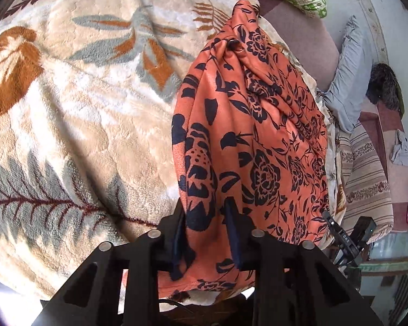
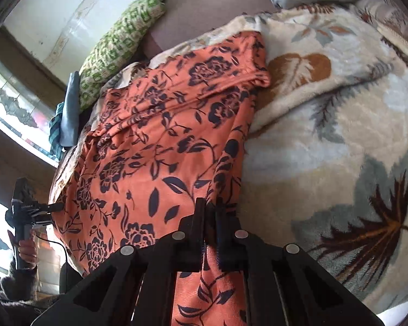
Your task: Fold small clothes
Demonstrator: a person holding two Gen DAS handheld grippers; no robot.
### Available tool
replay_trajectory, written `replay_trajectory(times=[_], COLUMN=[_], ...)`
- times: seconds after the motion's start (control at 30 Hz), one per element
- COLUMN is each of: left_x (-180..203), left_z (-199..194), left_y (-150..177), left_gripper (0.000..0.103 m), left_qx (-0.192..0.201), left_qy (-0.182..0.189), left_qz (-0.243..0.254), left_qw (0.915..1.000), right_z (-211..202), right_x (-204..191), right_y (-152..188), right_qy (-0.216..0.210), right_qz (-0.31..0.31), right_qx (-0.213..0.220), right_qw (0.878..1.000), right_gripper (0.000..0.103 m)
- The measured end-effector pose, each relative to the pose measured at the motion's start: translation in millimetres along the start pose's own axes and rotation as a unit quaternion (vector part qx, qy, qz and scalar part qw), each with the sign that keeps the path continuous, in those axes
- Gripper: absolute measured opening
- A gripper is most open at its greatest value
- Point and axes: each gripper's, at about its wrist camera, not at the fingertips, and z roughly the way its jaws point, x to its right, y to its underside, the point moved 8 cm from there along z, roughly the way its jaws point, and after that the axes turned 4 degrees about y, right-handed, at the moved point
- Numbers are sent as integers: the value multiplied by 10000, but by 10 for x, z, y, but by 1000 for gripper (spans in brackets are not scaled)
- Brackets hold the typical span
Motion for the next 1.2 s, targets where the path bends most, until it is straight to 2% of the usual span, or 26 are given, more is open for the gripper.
replay_trajectory(times=[0.07, 0.13, 0.2, 0.23, 0.27, 0.33, 0.37, 0.4, 0.47, 0.5, 0.53, 0.6, 0.7, 0.8, 0.83, 1.0, 1.2], left_x=[-86, -277, -368, -366, -351, -310, -299, -285, -260, -264, -274, -314, -326, -296, -284, -203, -145], left_z=[-37, -1, -44, -97, -164, -292, -349, -406, -481, -503, -515, -478, -290, -216, -214, -160, -40], left_y=[15, 38, 77, 86, 95, 112, 125, 143, 194, 224, 256, 306, 328, 350, 355, 391, 447], left_gripper=[23, 22, 20, 20, 20, 21, 23, 28, 43, 56, 60, 60, 61, 62, 65, 68, 75], left_qx=[103, 52, 42, 69, 90, 151, 170, 200, 222, 220, 206, 85, -114, -173, -172, -242, -412], left_qy=[-489, -857, -643, -543, -506, -461, -425, -344, -128, -59, -16, 6, -227, -375, -401, -463, -479], left_qz=[92, -34, -317, -382, -372, -184, -96, -18, 100, 135, 166, 240, 347, 453, 518, 603, 732], left_qw=[9987, 9963, 9974, 9978, 9980, 9987, 9989, 9992, 9996, 9997, 9996, 9997, 9991, 9981, 9977, 9968, 9953], right_z=[-72, 16, 122, 109, 76, -43, -83, -118, -165, -175, -176, -156, -123, -166, -187, -149, -112], right_x=[44, 240, 405, 420, 401, 344, 324, 306, 323, 340, 361, 389, 336, 129, 83, 191, 166], right_y=[-19, 27, 139, 170, 185, 186, 195, 208, 272, 321, 375, 503, 683, 785, 795, 859, 946], right_qy=[194, 510, 653, 589, 424, 71, -67, -140, -187, -195, -196, -254, -419, -1007, -1086, -1144, -1487], right_qz=[-45, 76, 257, 362, 454, 584, 621, 639, 682, 684, 702, 767, 675, 498, 399, 537, 571], right_qx=[86, -112, -390, -378, -330, -217, -226, -240, -288, -331, -388, -534, -705, -794, -783, -937, -993], right_qw=[9998, 9986, 9968, 9969, 9975, 9980, 9978, 9976, 9971, 9969, 9966, 9953, 9943, 9905, 9902, 9876, 9822], right_gripper=[5, 5, 7, 7, 12, 14, 22, 35, 48, 49, 49, 49, 49, 48, 48, 48, 48])
